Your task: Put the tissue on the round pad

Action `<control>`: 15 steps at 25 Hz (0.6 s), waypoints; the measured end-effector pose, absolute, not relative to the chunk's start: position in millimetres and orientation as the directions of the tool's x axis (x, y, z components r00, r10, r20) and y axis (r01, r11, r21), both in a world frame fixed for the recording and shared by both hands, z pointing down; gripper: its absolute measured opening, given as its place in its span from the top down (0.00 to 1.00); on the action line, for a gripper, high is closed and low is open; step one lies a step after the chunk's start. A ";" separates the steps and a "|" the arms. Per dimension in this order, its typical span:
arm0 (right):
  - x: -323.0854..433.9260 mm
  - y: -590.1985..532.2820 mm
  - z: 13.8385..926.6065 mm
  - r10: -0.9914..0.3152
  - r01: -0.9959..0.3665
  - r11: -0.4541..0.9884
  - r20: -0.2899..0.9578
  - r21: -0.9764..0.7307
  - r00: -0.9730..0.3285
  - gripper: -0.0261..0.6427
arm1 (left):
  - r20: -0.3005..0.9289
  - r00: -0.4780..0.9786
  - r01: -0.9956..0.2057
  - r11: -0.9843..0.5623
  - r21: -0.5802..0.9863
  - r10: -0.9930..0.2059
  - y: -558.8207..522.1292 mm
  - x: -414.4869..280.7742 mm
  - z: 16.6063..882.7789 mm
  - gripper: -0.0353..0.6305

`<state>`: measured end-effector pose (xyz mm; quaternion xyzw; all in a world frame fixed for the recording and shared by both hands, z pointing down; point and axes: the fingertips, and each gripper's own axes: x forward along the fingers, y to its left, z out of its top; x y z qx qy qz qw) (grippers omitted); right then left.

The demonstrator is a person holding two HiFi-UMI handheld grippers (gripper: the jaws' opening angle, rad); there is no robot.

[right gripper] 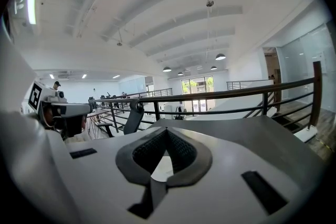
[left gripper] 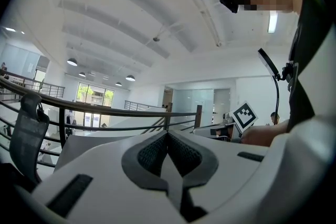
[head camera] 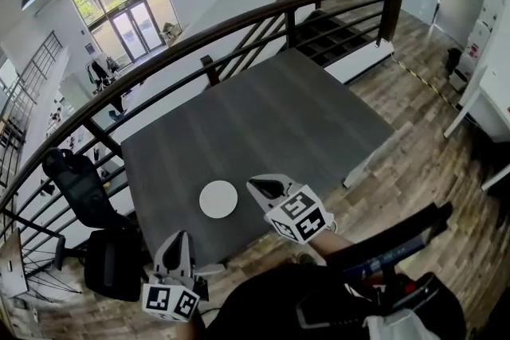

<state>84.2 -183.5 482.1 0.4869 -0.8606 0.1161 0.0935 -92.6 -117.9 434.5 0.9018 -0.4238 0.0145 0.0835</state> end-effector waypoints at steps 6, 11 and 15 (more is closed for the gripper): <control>99.3 -180.7 479.2 -0.821 -0.860 0.499 0.262 -0.107 -0.508 0.96 | 0.059 0.640 -0.767 -0.630 0.123 -0.766 -115.9 -74.8 424.9 0.94; 103.9 -178.5 484.4 -0.815 -0.856 0.501 0.264 -0.127 -0.516 0.96 | 0.075 0.640 -0.767 -0.631 0.119 -0.765 -115.3 -70.3 432.5 0.94; 102.0 -173.1 485.7 -0.806 -0.848 0.513 0.266 -0.131 -0.529 0.96 | 0.081 0.636 -0.771 -0.629 0.092 -0.768 -111.6 -69.5 434.1 0.94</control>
